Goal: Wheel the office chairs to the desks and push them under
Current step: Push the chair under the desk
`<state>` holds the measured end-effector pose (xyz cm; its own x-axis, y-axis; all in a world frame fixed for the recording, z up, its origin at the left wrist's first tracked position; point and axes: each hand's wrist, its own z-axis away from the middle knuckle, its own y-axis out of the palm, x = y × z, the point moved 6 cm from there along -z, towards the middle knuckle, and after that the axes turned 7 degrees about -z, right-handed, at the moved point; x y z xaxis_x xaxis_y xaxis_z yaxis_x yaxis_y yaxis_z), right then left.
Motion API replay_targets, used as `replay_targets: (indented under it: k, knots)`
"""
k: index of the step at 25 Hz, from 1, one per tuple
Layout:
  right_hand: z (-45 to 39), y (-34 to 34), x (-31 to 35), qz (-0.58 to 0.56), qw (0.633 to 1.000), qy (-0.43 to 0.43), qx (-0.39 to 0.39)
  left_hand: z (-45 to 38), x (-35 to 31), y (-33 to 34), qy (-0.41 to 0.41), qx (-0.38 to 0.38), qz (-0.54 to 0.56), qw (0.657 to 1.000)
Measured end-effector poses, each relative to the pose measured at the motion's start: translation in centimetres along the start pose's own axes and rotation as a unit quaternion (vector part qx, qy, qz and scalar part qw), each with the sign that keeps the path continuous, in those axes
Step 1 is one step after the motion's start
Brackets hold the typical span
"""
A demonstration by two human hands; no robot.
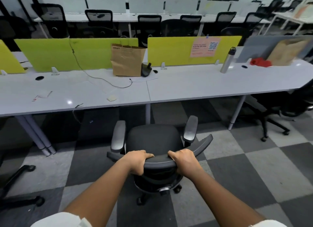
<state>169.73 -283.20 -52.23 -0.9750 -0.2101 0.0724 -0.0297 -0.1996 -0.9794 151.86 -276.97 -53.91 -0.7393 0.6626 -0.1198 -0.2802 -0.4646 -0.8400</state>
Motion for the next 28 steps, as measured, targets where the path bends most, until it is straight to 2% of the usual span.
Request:
replay_targets:
  k: [6,14,20,28]
  knots:
    - [2.5,-0.6,-10.5,0.011,0.998,0.051,-0.024,-6.9,-8.2,-2.4,0.021,-0.011,0.017,1.000]
    - [0.9,-0.2,-21.2,0.041,0.995,0.085,-0.028,-17.0,-12.5,-6.5,0.076,-0.019,-0.012,0.997]
    - [0.3,-0.7,-29.8,0.036,0.992,0.121,-0.025,-23.7,-16.9,-10.3,0.091,-0.017,-0.019,0.995]
    - [2.0,-1.3,-37.9,0.006,0.987,0.156,-0.033,-29.7,-22.7,-14.6,0.098,0.002,-0.037,0.994]
